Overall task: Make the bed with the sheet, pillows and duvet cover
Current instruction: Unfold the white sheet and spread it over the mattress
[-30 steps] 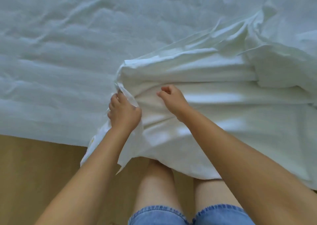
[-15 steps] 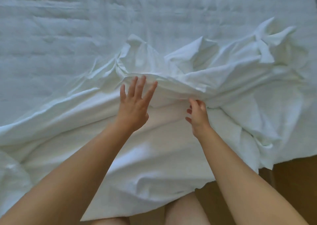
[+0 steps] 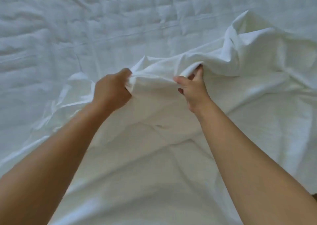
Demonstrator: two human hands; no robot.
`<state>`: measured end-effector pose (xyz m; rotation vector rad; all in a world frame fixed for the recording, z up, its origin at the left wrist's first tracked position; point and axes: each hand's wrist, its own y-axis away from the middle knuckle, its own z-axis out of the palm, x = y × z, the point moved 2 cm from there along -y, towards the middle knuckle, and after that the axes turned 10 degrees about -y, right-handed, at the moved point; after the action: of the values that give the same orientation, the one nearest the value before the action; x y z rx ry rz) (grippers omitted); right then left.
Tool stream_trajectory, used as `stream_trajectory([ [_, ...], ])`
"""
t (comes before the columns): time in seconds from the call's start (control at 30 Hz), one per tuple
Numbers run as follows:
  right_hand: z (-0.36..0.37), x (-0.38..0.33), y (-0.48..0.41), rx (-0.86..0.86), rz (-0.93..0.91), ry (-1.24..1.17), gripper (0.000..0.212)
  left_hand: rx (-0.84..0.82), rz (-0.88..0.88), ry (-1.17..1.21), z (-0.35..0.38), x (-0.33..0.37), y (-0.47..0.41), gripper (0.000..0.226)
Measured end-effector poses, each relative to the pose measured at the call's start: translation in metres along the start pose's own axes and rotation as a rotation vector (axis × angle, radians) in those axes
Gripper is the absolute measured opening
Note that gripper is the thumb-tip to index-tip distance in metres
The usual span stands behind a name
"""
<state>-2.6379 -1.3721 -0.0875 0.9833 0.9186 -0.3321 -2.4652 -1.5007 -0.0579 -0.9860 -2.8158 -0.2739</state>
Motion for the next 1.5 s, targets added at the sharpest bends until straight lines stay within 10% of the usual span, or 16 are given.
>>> stream_trajectory([
  [0.17,0.059,-0.012,-0.006,-0.322,-0.175,0.497,0.078,-0.106,-0.5,-0.224,-0.04,-0.077,-0.059,0.046],
  [0.47,-0.067,-0.046,-0.06,0.36,-0.309,0.913,0.055,-0.399,-0.048,-0.291,0.039,0.012,-0.116,0.126],
  [0.63,-0.14,-0.084,-0.12,0.513,-0.148,1.302,0.086,-0.391,0.016,-0.307,0.071,0.029,-0.143,0.139],
  [0.77,-0.171,-0.077,-0.144,0.27,0.025,1.393,0.095,-0.318,0.033,-0.257,0.083,0.042,-0.139,0.115],
  [0.97,-0.152,-0.07,-0.151,0.171,-0.307,1.498,0.012,-0.343,0.072,-0.04,0.074,0.073,-0.145,0.018],
  [1.13,-0.095,-0.071,-0.127,0.073,-0.483,1.097,0.021,-0.018,-0.374,0.486,0.042,0.043,-0.179,0.016],
  [1.27,-0.063,-0.044,-0.101,-0.471,-0.289,1.02,0.005,0.064,-0.523,0.152,0.048,0.056,-0.178,0.049],
  [1.4,-0.132,-0.059,-0.099,0.092,-0.601,1.094,0.046,-0.176,-0.314,0.001,0.068,0.089,-0.144,0.11],
  [1.5,-0.213,-0.071,-0.101,0.506,-0.162,1.243,0.101,-0.235,-0.279,-0.001,0.082,0.088,-0.118,0.12],
])
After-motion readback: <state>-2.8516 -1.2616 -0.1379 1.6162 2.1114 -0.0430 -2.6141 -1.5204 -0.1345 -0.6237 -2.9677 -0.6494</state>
